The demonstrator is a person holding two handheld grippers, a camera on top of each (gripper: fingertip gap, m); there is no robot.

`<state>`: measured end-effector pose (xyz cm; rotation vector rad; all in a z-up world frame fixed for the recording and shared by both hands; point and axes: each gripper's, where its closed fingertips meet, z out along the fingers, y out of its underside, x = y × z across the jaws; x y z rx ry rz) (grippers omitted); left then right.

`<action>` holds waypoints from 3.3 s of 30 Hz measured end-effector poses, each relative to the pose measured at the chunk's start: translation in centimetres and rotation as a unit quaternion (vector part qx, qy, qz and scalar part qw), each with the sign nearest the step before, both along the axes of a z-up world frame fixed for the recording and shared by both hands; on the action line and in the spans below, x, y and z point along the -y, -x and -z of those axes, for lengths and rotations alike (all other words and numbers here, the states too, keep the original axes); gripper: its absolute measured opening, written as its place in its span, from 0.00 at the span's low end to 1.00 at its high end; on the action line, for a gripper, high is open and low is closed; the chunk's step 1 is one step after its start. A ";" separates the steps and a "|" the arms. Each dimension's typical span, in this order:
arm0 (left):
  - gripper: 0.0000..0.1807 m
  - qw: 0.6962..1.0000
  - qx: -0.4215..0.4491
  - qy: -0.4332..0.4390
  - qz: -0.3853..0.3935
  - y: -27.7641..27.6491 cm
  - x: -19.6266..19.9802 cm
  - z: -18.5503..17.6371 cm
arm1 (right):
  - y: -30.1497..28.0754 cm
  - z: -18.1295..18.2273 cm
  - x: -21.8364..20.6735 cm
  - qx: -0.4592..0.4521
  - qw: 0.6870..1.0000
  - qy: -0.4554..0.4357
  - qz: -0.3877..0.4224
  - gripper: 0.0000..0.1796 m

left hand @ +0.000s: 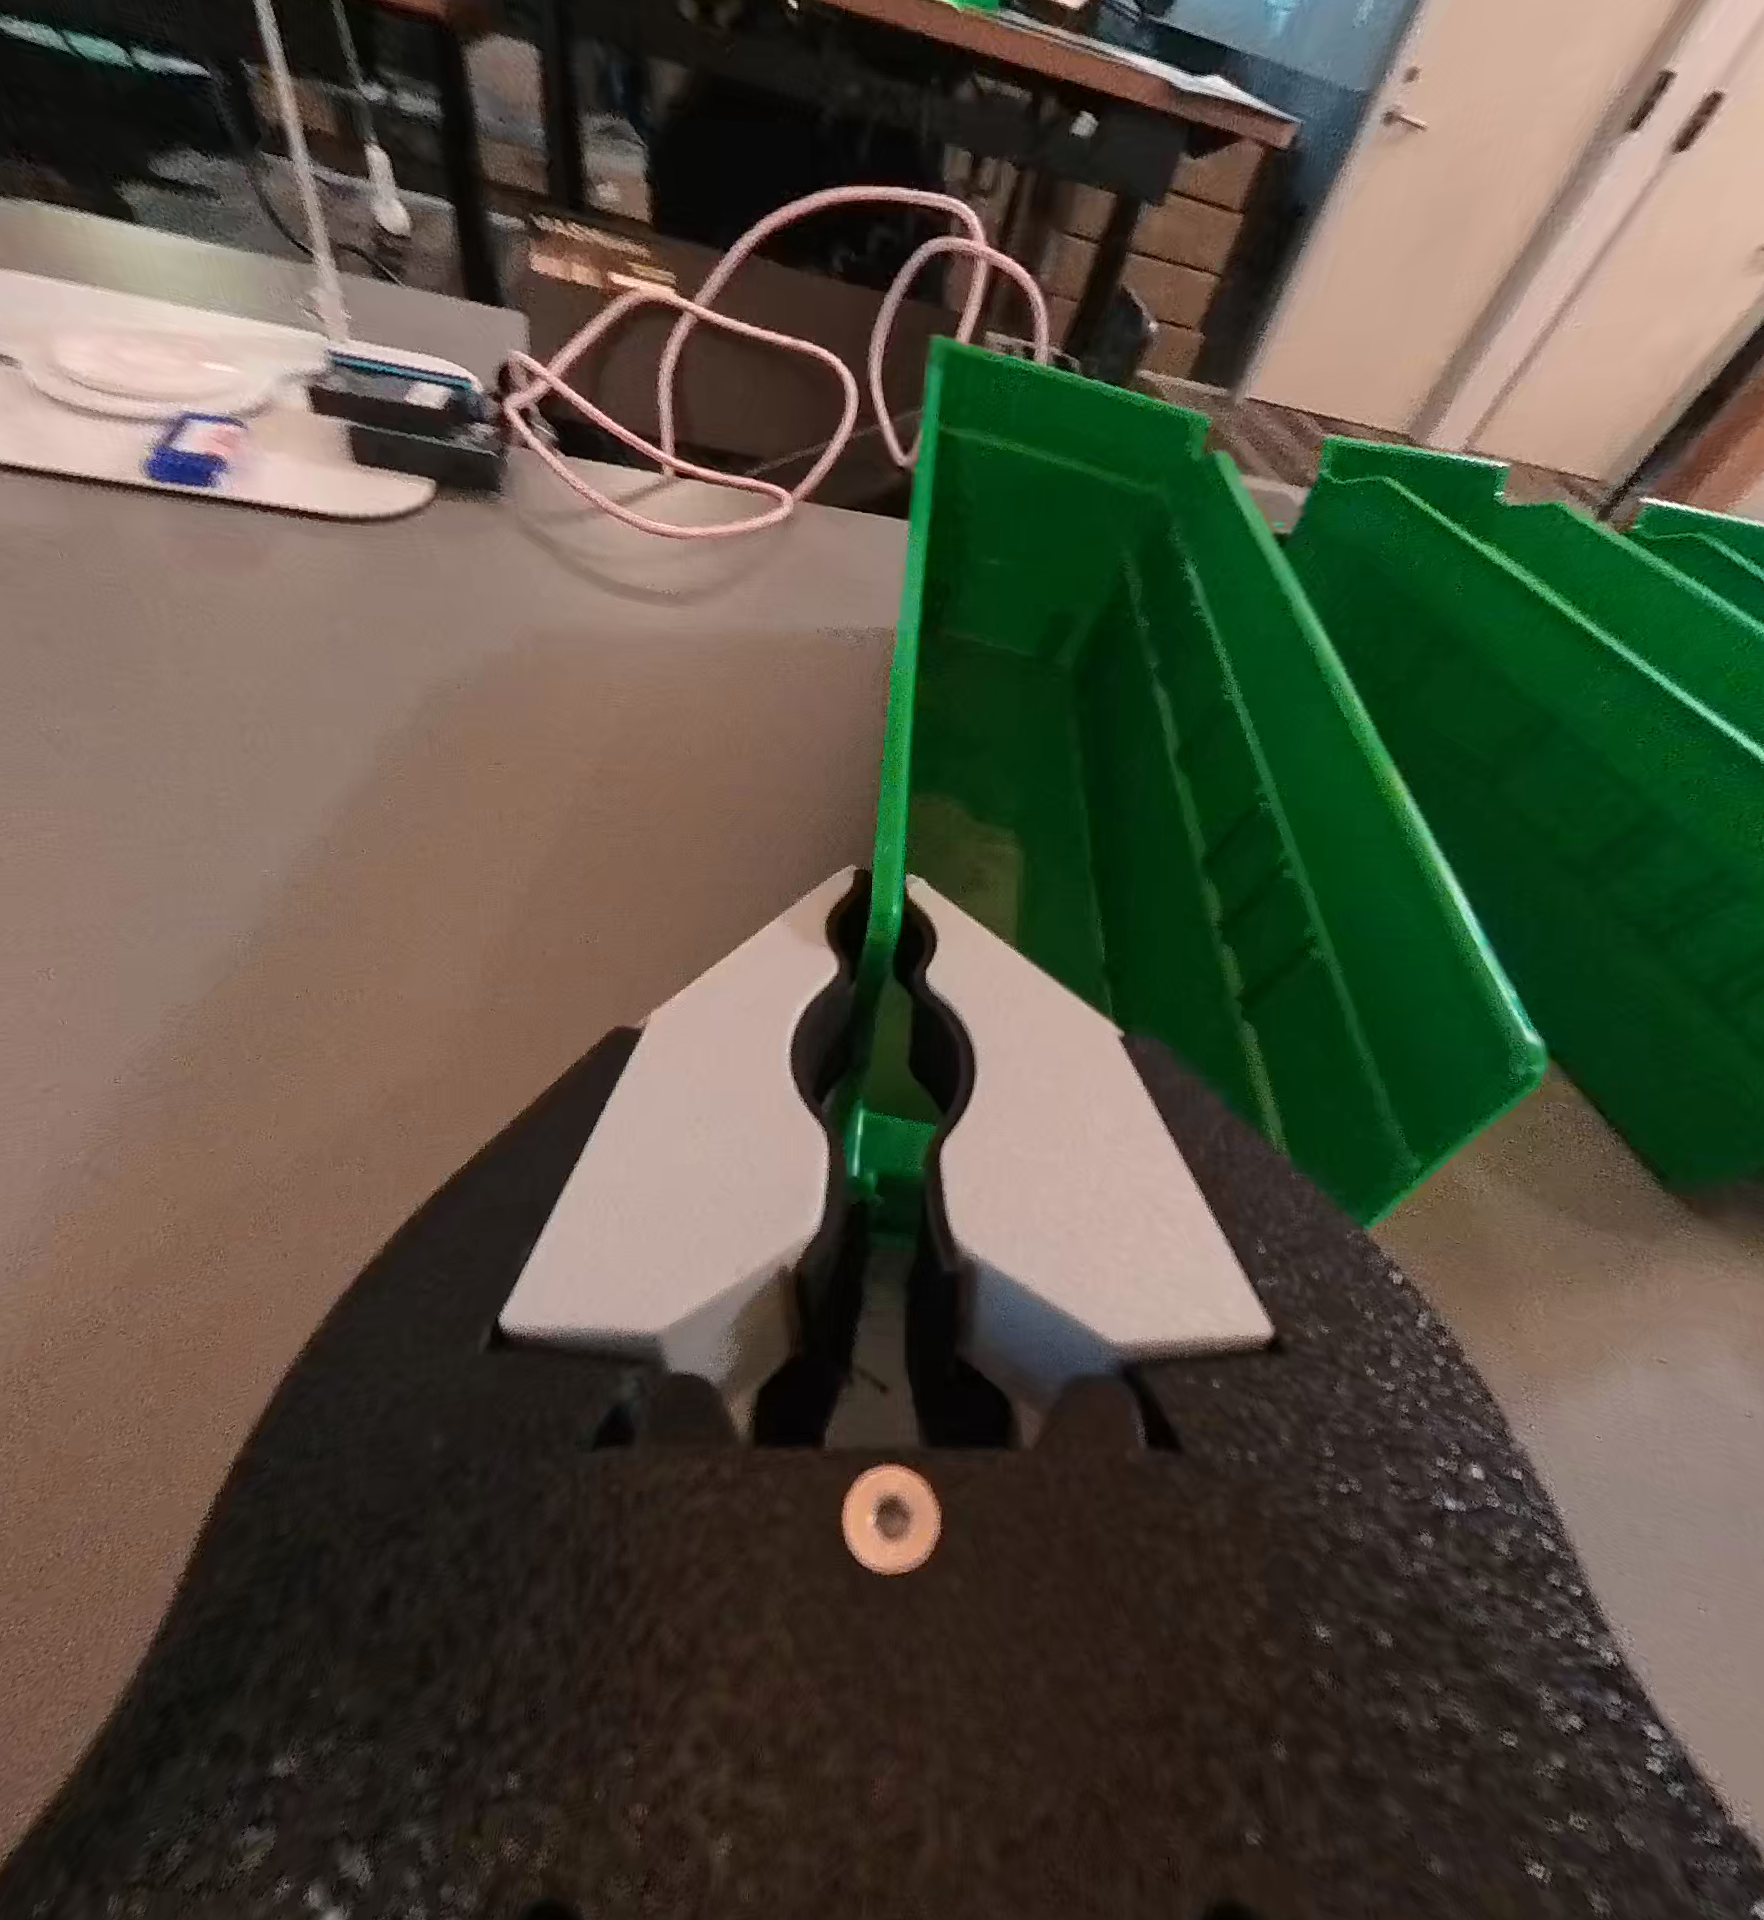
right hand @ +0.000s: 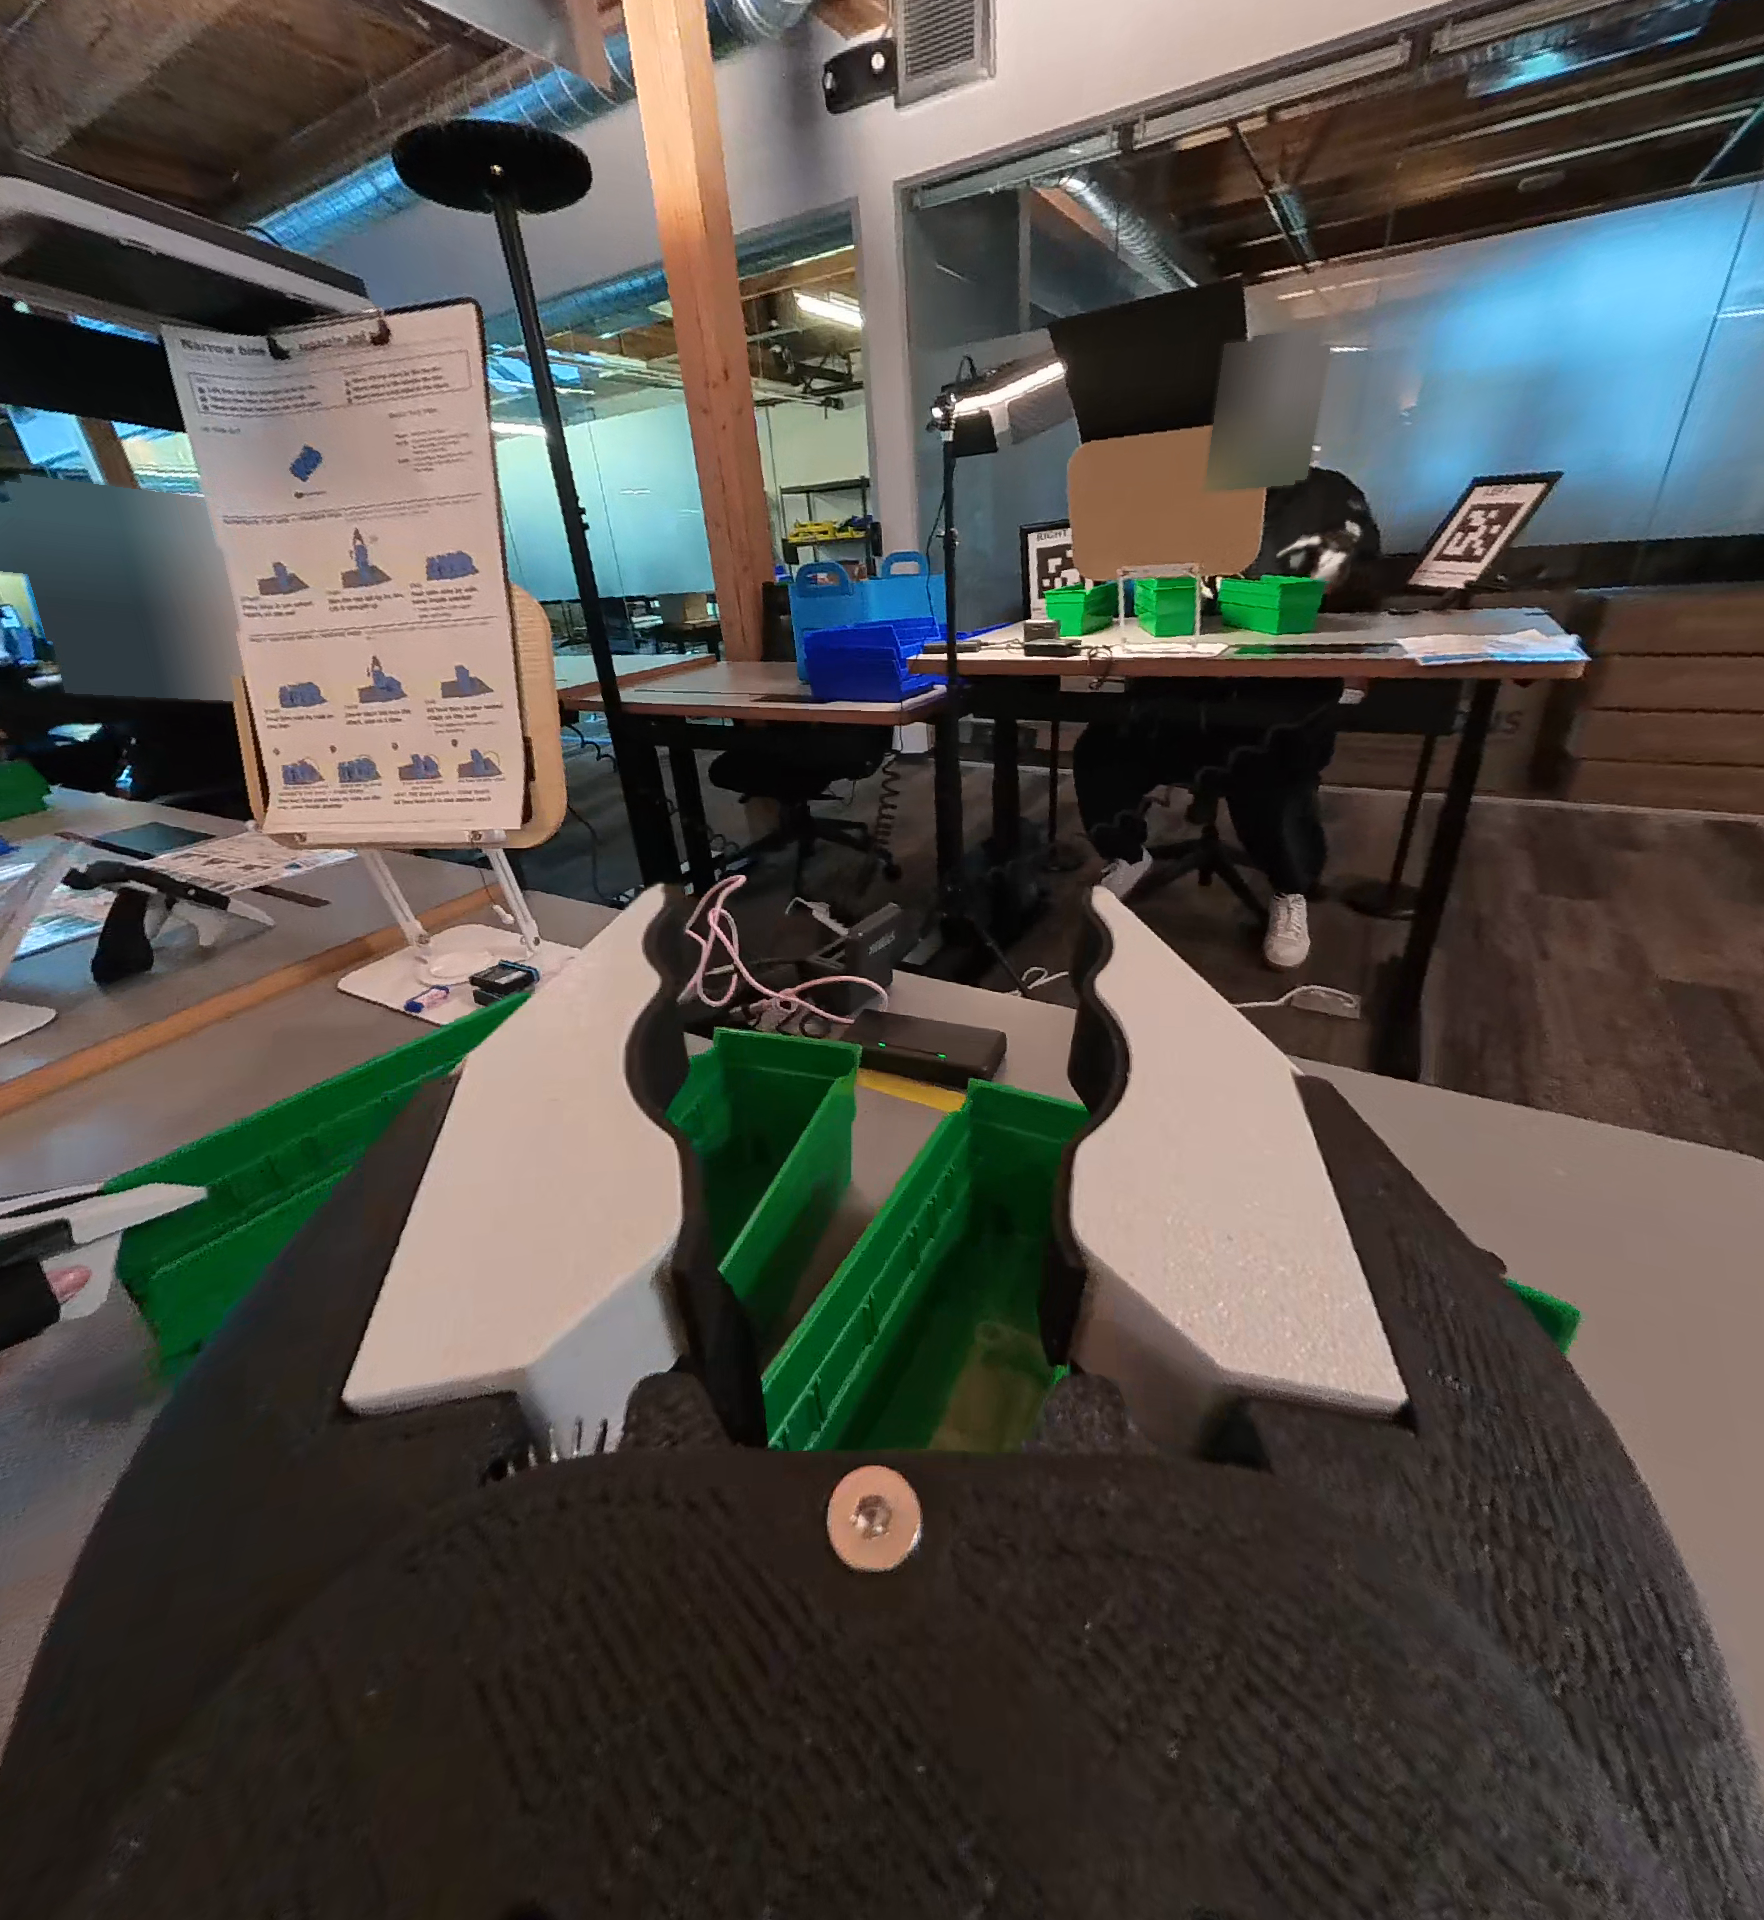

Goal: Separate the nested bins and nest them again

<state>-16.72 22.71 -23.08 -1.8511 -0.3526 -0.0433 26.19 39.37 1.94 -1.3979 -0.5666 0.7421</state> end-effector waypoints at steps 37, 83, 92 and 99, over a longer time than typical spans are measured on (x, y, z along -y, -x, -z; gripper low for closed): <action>0.87 0.905 -0.035 0.384 0.176 -22.8 -21.3 1.5 | -0.5 1.8 -1.7 0.041 0.998 0.029 0.038 0.41; 0.84 0.927 0.110 0.300 0.196 -19.5 -7.0 -0.9 | 1.2 2.0 -0.9 0.018 0.998 0.047 -0.038 0.41; 0.88 0.879 0.153 0.306 0.331 -20.5 -11.9 -0.9 | 0.9 1.4 -0.8 -0.031 0.995 0.072 -0.065 0.41; 0.88 0.887 0.161 0.347 0.259 -17.2 -18.1 -0.8 | 0.6 1.6 -1.4 -0.035 0.995 0.076 -0.056 0.41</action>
